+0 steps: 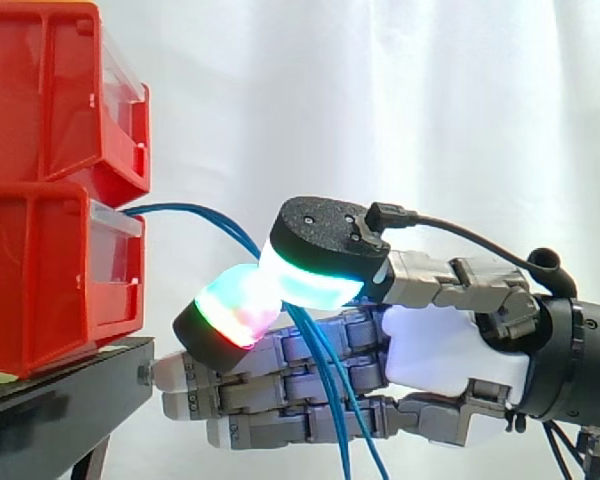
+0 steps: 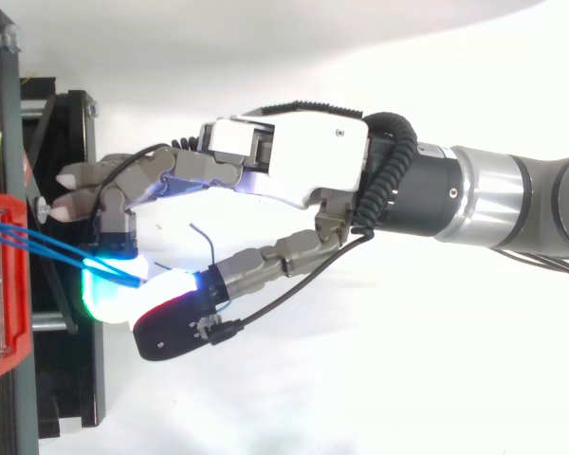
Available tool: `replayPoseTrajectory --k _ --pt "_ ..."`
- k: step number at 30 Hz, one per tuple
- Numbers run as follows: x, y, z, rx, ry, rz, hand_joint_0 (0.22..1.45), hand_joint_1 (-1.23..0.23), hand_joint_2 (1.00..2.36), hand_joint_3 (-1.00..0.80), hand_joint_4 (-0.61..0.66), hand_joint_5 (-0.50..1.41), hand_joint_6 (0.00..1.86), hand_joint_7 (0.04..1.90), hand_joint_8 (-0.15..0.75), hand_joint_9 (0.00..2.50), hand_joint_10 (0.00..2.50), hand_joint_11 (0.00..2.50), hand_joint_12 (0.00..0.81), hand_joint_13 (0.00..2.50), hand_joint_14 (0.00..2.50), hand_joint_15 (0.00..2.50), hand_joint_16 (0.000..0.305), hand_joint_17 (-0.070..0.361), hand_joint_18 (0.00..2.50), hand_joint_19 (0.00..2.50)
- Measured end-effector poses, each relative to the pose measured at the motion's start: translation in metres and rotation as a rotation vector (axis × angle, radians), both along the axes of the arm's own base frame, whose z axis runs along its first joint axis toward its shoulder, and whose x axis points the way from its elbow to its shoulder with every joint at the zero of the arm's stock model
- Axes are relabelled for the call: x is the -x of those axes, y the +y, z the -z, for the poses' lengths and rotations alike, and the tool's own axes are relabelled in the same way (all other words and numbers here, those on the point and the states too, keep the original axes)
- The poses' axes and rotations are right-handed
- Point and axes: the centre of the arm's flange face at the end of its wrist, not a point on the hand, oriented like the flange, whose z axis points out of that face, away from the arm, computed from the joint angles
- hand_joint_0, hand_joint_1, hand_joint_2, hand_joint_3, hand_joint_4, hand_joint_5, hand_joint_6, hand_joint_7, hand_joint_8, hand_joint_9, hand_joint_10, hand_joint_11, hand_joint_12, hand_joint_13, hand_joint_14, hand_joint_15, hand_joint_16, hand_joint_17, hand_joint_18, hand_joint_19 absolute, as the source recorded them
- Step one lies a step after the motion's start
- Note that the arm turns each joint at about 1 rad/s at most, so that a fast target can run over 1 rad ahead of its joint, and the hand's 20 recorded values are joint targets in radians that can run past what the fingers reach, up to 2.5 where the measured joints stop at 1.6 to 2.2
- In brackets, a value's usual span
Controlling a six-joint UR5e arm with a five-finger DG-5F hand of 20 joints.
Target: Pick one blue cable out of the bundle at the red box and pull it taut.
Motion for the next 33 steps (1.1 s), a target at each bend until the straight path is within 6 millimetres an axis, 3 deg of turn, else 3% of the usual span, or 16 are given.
replayPoseTrajectory --k 4,6,13,17,23,27,33 --pt "-0.0013 0.0002 -0.0029 -0.005 0.012 -0.002 0.69 -0.92 1.01 -0.32 0.06 -0.16 0.92 0.97 0.300 0.34 0.00 0.08 0.356 0.23 0.00 0.05 0.050 0.112 0.11 0.00" --pt "-0.0014 0.0002 -0.0037 -0.010 0.024 -0.003 0.72 -0.92 1.00 -0.50 0.10 -0.16 0.91 0.92 0.298 0.34 0.00 0.09 0.357 0.23 0.00 0.05 0.049 0.109 0.12 0.00" --pt "-0.0009 0.0004 -0.0047 -0.031 0.062 -0.011 0.57 -0.88 1.00 -0.50 0.20 -0.15 0.89 0.92 0.300 0.35 0.00 0.09 0.359 0.23 0.00 0.06 0.048 0.107 0.11 0.00" --pt "-0.0030 0.0007 -0.0087 -0.036 0.059 -0.012 0.50 -0.75 1.00 -0.50 0.20 -0.15 0.89 0.89 0.322 0.36 0.00 0.10 0.377 0.21 0.00 0.07 0.052 0.117 0.08 0.00" --pt "-0.0031 0.0008 -0.0098 -0.036 0.069 -0.012 0.59 -0.66 1.00 -0.48 0.17 -0.14 0.90 0.97 0.308 0.37 0.00 0.08 0.349 0.22 0.00 0.07 0.048 0.108 0.06 0.00" --pt "-0.0029 0.0008 -0.0096 -0.036 0.073 -0.013 0.61 -0.74 1.01 -0.34 0.16 -0.14 0.90 0.99 0.311 0.37 0.00 0.09 0.349 0.23 0.00 0.08 0.048 0.107 0.09 0.00" --pt "-0.0029 0.0006 -0.0097 -0.047 0.072 -0.014 0.66 -0.86 1.01 -0.28 0.11 -0.14 0.91 1.05 0.313 0.37 0.00 0.09 0.353 0.25 0.00 0.06 0.048 0.109 0.14 0.00"
